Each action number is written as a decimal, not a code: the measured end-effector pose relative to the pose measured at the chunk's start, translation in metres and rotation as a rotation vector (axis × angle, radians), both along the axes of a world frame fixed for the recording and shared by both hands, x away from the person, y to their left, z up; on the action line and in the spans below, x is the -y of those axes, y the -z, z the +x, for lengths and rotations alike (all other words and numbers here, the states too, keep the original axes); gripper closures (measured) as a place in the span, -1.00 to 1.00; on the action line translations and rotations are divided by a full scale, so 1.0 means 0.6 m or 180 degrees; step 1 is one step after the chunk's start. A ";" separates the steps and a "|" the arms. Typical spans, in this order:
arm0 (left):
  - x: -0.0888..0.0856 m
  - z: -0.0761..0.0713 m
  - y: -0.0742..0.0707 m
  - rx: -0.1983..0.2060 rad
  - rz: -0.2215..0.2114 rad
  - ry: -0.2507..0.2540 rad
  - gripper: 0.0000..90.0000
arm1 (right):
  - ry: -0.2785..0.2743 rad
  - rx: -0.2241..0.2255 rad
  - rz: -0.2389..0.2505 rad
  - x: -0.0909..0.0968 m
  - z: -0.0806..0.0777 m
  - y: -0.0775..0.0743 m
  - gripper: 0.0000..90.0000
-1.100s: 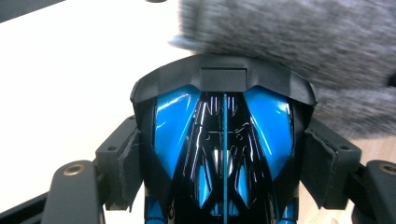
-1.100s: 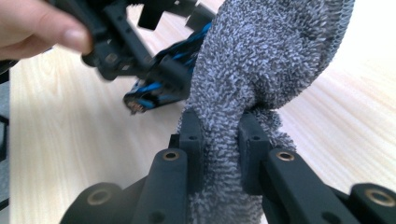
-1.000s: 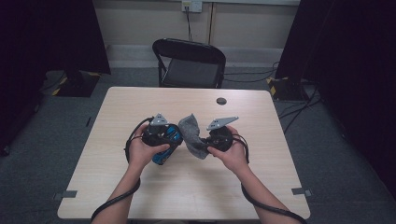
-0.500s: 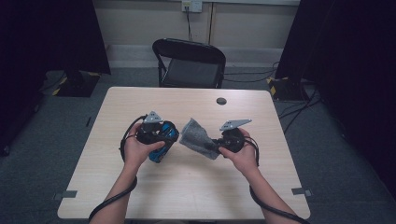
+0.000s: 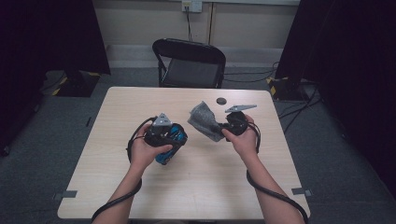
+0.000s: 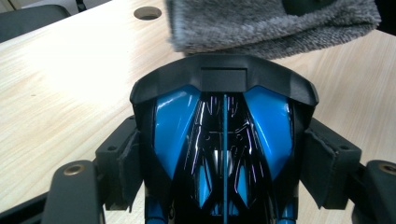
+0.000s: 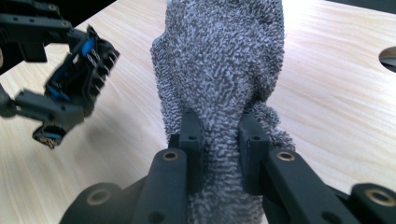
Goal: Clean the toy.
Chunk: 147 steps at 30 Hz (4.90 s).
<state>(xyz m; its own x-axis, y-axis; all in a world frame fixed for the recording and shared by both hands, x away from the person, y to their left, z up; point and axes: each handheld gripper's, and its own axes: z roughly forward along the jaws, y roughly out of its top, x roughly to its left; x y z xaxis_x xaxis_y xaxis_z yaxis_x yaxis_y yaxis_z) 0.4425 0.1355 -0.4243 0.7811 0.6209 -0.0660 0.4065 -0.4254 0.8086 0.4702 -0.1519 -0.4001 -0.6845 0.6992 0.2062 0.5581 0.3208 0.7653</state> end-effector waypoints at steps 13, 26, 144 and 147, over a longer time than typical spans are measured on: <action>0.025 -0.007 0.009 -0.0063 0.0075 0.0149 -0.43 | -0.0109 0.0069 -0.0034 -0.047 0.005 -0.017 0.68; 0.027 -0.006 0.017 -0.0079 0.0151 0.0148 -0.43 | -0.0422 0.0028 -0.0110 -0.093 -0.008 -0.013 0.68; 0.025 0.046 -0.067 0.0062 -0.0197 -0.0223 -0.43 | -0.0814 -0.0306 -0.0328 -0.088 -0.060 0.085 0.68; 0.026 0.042 -0.066 0.0062 -0.0198 -0.0205 -0.43 | -0.0574 -0.0275 -0.0305 -0.056 -0.039 0.070 0.68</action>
<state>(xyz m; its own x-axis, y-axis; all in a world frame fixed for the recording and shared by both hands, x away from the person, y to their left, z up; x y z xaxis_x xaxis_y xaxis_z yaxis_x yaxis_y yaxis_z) 0.4676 0.1200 -0.3847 0.7412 0.6651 -0.0911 0.4153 -0.3477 0.8406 0.4465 -0.1182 -0.4423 -0.7830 0.5862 0.2080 0.5473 0.4903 0.6783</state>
